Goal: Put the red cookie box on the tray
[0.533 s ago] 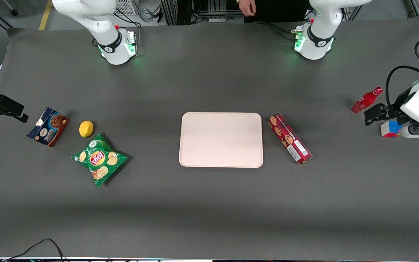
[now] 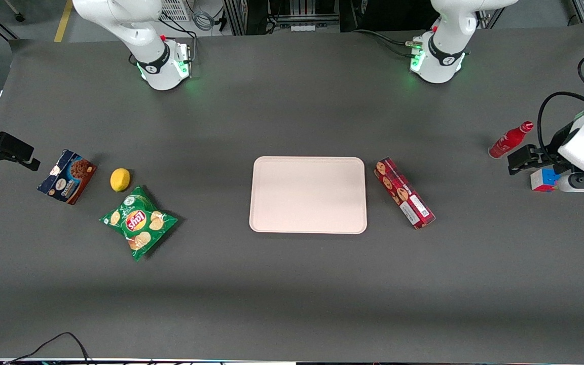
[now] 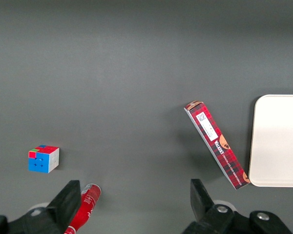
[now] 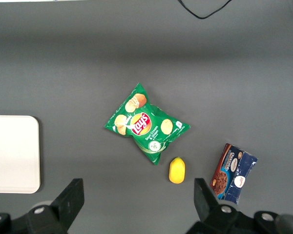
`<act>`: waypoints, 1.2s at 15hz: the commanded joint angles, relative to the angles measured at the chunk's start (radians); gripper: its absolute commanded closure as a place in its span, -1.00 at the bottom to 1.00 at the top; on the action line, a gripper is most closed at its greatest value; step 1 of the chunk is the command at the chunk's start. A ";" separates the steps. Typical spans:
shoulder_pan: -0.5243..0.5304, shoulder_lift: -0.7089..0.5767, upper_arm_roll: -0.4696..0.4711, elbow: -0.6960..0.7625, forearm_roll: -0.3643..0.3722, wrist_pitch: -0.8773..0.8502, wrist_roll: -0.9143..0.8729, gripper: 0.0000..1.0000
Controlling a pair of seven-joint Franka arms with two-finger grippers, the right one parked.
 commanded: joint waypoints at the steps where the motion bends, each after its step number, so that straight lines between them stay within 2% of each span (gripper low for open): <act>1: 0.002 0.012 0.001 0.028 0.010 -0.023 0.014 -1.00; 18: -0.009 0.012 -0.013 0.027 -0.004 -0.043 -0.020 -1.00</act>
